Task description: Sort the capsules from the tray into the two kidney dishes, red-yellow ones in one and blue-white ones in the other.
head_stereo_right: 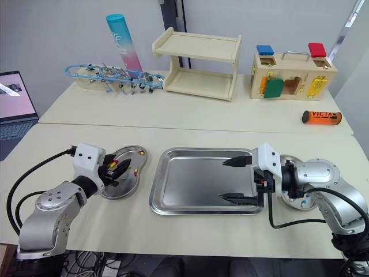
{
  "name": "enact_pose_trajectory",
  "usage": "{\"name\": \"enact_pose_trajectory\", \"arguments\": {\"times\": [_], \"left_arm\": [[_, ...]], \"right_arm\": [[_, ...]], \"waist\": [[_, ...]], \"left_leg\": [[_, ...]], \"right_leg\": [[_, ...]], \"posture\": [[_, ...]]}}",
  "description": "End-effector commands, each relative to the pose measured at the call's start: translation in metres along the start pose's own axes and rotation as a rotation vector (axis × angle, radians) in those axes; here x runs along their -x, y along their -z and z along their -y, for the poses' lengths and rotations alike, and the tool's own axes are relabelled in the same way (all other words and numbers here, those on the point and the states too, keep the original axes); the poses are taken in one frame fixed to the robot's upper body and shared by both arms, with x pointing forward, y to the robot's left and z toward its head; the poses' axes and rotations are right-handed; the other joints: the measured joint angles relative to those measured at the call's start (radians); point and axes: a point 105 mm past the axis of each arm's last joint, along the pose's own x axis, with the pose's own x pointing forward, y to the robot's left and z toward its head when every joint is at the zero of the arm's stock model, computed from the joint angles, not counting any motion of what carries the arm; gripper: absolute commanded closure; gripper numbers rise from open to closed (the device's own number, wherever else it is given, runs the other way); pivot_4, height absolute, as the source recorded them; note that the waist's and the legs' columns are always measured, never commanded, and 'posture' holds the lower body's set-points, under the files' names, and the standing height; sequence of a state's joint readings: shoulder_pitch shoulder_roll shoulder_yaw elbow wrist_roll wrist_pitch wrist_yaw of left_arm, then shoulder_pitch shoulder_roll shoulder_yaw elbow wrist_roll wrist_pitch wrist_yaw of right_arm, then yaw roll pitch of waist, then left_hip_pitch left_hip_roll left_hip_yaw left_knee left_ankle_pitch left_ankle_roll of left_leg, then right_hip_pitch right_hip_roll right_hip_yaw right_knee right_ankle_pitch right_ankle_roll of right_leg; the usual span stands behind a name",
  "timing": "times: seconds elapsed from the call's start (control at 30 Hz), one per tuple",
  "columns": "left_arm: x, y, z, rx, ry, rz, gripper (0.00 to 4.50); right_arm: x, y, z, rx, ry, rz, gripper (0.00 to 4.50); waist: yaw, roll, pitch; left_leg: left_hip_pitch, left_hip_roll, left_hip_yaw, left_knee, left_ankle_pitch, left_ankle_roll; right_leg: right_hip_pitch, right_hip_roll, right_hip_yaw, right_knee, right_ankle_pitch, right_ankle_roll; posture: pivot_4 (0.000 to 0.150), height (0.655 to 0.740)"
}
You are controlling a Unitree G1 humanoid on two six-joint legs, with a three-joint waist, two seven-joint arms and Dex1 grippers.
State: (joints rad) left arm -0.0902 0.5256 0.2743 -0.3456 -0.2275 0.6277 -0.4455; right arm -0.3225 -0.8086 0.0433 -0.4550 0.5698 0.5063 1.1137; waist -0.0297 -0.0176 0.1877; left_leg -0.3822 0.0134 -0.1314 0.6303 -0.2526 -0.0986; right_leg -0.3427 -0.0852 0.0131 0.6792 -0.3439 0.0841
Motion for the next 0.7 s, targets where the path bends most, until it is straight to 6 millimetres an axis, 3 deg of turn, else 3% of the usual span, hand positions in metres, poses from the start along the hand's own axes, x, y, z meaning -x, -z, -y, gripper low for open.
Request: {"name": "enact_pose_trajectory", "arguments": {"times": [0.03,0.1,0.43,0.6,0.7], "left_arm": [[0.006,-0.017,-0.001,-0.029,-0.018,0.062,0.69],[0.008,-0.018,-0.002,-0.03,-0.025,0.064,0.09],[0.027,-0.035,-0.017,0.005,0.01,0.121,0.04],[0.047,-0.043,-0.047,0.077,0.065,0.079,0.04],[0.064,-0.041,-0.071,0.046,0.102,-0.012,0.04]], "right_arm": [[0.004,-0.005,0.0,0.043,0.004,0.007,0.0],[0.004,-0.005,0.001,0.046,0.005,0.006,0.0],[0.006,-0.003,0.006,0.088,0.037,0.001,0.0],[0.02,0.0,0.011,0.087,0.103,-0.03,0.0],[0.044,0.009,0.016,0.073,0.171,-0.11,0.0]], "waist": [[0.0,0.0,0.0],[0.0,0.0,0.0],[0.0,0.0,0.0],[-0.001,0.0,0.0],[-0.002,0.0,0.0]], "left_leg": [[0.0,0.0,0.0,0.0,0.0,0.0],[0.0,0.0,0.0,0.0,0.0,0.0],[0.0,0.0,0.0,0.0,0.0,0.0],[0.0,0.0,0.0,0.0,0.0,0.0],[0.0,0.0,0.0,-0.001,0.0,0.0]], "right_leg": [[0.0,0.0,0.0,0.0,0.0,0.0],[0.0,0.0,0.0,0.0,0.0,0.0],[0.0,0.0,0.0,0.0,0.0,0.0],[0.0,0.0,0.0,0.0,0.0,0.0],[-0.001,0.0,0.0,0.0,0.0,0.0]], "posture": [[0.15,0.74],[0.15,0.74],[0.15,0.74],[0.15,0.74],[0.15,0.74]]}}
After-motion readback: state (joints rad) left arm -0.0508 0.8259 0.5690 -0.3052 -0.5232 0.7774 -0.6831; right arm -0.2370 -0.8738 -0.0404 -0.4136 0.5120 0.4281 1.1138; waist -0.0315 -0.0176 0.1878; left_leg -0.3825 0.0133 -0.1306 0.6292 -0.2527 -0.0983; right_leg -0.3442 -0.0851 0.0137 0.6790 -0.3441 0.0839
